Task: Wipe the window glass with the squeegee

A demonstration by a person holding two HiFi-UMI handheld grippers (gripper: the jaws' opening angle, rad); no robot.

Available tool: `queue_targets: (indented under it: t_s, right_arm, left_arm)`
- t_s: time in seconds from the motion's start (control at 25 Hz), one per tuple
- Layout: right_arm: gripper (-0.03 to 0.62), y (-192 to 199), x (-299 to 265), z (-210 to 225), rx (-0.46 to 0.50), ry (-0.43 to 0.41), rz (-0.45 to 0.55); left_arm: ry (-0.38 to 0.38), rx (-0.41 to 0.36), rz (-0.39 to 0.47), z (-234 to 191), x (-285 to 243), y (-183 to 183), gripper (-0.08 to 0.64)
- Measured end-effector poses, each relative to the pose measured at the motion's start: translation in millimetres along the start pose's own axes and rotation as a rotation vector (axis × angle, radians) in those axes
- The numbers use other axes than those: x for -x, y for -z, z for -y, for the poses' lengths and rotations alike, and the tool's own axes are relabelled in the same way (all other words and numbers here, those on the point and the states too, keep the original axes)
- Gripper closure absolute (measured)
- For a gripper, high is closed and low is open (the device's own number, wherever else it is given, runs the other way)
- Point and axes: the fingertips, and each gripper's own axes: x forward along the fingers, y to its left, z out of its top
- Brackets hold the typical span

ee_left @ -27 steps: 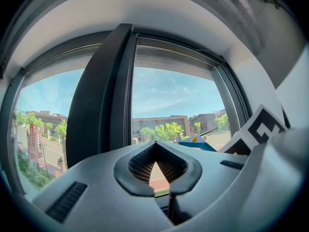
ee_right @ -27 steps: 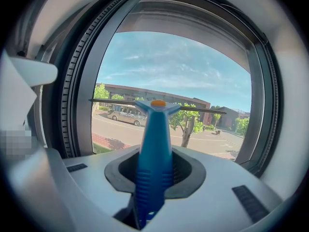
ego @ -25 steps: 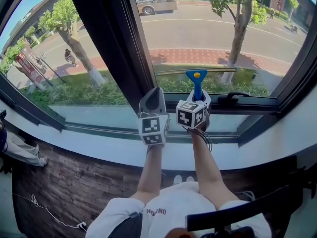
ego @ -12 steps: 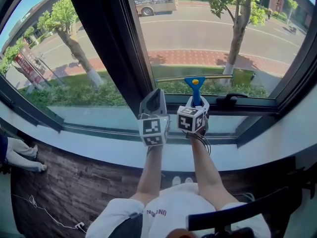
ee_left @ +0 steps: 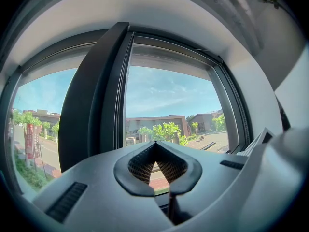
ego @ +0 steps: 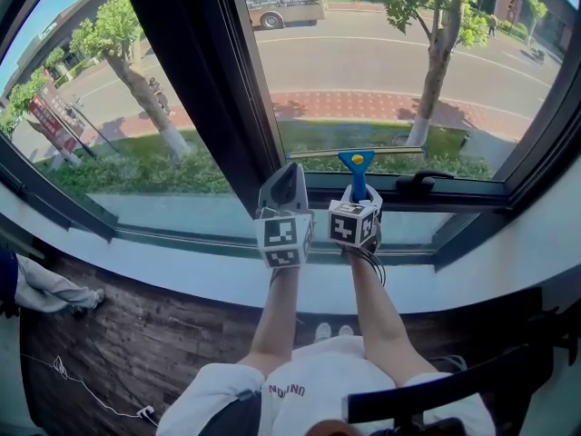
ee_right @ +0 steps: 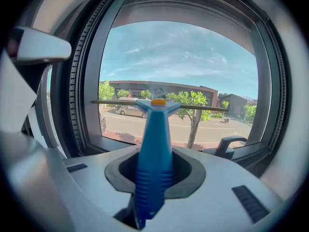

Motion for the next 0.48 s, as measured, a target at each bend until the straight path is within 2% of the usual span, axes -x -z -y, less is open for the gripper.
queue_targets:
  t_s: [0.48]
  right_arm:
    - [0.492,27.2,-4.6,-3.3,-0.046,-0.049,-0.061]
  left_arm:
    - [0.001,-0.009,-0.013,6.5,0.0,6.6,0.557]
